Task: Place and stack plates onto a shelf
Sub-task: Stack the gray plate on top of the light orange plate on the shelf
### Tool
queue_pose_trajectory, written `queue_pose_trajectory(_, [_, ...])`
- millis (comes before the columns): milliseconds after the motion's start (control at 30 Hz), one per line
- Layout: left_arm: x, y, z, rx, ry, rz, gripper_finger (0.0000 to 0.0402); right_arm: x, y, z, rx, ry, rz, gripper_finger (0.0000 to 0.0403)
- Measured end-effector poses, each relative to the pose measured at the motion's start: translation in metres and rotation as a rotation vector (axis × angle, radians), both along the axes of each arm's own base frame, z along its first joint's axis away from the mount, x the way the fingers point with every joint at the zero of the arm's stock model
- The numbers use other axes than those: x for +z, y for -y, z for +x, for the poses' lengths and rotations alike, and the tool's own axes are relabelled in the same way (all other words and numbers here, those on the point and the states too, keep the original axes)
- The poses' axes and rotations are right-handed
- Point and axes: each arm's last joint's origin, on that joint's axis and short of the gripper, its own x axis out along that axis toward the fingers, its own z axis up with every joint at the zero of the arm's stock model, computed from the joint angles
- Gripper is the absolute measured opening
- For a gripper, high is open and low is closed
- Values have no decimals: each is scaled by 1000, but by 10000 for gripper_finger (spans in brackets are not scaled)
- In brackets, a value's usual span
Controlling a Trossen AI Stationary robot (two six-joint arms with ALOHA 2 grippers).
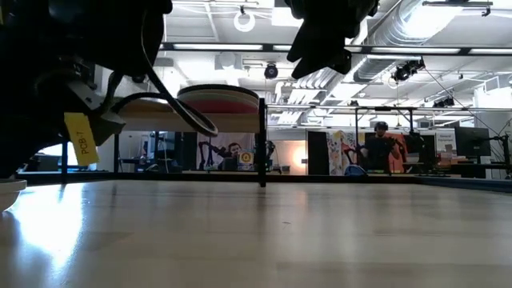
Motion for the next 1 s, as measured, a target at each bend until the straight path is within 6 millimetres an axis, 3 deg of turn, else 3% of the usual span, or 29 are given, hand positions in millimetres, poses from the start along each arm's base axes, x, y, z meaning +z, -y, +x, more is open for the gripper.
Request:
queue_pose_trajectory(400, [-5,0,1,-35,36,-40,114,0,0,0,-2,0,2,142])
queue_pose_trajectory(700, [-4,0,1,-13,32,-35,15,0,0,0,-3,0,3,142])
queue_pose_trajectory(1000, [7,-5,-2,82,38,-4,4,0,-2,-1,-14,-20,134,142])
